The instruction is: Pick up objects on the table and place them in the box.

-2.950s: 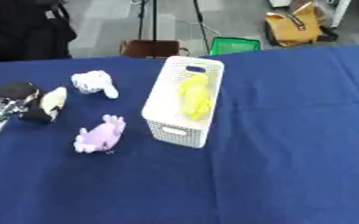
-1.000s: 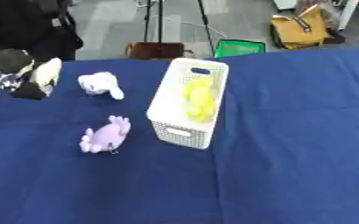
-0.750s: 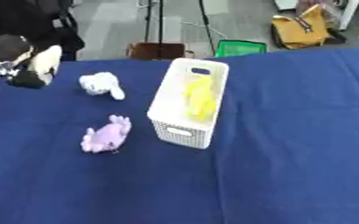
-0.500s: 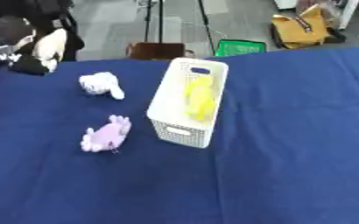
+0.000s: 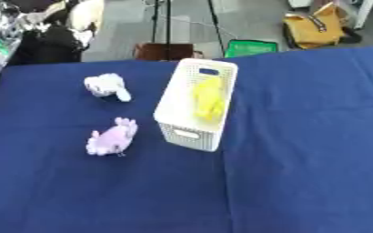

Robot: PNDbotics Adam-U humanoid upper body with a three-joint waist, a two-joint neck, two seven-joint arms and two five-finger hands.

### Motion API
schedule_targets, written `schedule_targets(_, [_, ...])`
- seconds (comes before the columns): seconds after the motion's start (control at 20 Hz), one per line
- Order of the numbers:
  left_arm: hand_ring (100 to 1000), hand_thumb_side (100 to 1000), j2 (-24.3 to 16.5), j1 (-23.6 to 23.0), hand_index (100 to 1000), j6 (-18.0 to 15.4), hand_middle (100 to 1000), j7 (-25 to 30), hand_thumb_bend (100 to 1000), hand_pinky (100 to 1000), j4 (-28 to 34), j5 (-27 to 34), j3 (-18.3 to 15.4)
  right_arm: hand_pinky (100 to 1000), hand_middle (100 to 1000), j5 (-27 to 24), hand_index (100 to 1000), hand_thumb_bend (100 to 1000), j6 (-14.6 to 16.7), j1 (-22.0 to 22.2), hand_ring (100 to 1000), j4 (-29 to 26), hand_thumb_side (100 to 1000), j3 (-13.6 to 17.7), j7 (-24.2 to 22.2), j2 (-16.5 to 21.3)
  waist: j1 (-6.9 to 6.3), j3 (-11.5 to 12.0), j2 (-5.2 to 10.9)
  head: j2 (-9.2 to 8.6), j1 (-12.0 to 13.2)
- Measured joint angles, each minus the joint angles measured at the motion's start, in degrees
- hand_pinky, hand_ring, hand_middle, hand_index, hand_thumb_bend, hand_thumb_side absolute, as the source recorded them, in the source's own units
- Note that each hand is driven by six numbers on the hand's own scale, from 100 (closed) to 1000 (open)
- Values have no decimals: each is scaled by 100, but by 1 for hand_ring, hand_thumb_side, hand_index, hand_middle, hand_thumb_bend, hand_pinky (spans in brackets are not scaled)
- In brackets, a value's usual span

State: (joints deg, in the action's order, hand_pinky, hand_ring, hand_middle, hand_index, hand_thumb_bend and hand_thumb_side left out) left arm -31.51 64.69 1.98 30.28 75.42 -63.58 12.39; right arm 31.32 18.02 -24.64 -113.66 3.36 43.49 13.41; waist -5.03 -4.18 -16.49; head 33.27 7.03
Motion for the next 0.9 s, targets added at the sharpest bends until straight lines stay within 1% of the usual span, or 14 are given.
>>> schedule_targets(0.1, [386,640,148,102,515,-32,365,8,100,262,-55,123,37,820,669,-3,755,100,9,0,840,0,892,-20,-11,0,-5,-15,3,24,19])
schedule_targets(0.3, [380,641,387,297,510,-87,360,-37,100,253,-212,279,114,820,669,-22,755,100,26,0,840,0,880,-28,-30,0,-27,-68,17,49,66])
schedule_targets(0.5, [372,641,587,366,505,-159,353,-127,100,242,-374,379,179,821,669,-40,755,100,35,-4,840,0,880,-57,-39,0,-41,-132,22,73,75])
schedule_targets(0.8, [356,638,851,469,493,-192,336,-428,100,221,-681,556,231,821,669,-70,755,100,60,-21,840,0,879,-71,-66,-1,-65,-223,22,92,109])
schedule_targets(0.9, [365,637,961,509,497,-179,342,-527,100,229,-865,603,230,821,669,-75,755,100,73,-58,840,0,885,-93,-79,-2,-90,-280,21,92,125])
